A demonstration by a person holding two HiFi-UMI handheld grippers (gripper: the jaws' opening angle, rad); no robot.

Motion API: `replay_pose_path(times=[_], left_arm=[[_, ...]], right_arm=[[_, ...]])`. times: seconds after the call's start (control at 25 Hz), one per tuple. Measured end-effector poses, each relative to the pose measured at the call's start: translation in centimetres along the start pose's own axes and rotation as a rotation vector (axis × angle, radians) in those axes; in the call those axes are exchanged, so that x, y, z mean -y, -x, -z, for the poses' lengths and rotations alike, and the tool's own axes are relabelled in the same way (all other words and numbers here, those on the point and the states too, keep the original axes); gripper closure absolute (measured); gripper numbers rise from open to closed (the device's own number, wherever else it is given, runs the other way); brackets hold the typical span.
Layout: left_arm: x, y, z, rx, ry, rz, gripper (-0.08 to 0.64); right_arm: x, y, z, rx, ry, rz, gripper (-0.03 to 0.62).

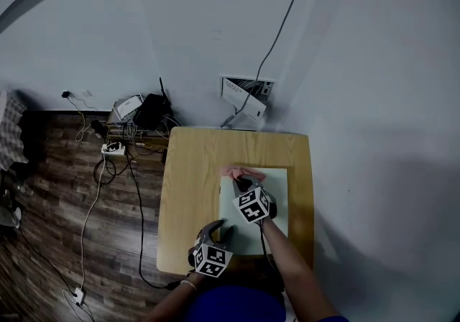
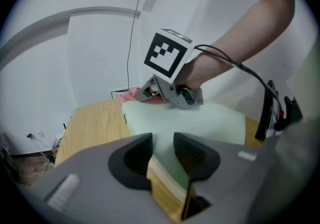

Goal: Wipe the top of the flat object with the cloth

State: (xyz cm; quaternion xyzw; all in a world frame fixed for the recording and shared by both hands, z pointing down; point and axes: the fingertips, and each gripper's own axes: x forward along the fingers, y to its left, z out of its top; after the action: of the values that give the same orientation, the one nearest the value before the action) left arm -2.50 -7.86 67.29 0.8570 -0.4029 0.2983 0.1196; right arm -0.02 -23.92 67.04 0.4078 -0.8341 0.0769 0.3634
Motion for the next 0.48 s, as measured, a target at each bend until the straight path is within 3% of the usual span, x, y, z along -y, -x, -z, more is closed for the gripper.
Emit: replay_pose_path(times=[0.48], left_arm=[[0.1,0.1,-0.2,0.0,-0.005,-0.005,0.425]], right_arm=[[4.1,2.5,3.2,-0.026,-0.066,0.063,0.578]])
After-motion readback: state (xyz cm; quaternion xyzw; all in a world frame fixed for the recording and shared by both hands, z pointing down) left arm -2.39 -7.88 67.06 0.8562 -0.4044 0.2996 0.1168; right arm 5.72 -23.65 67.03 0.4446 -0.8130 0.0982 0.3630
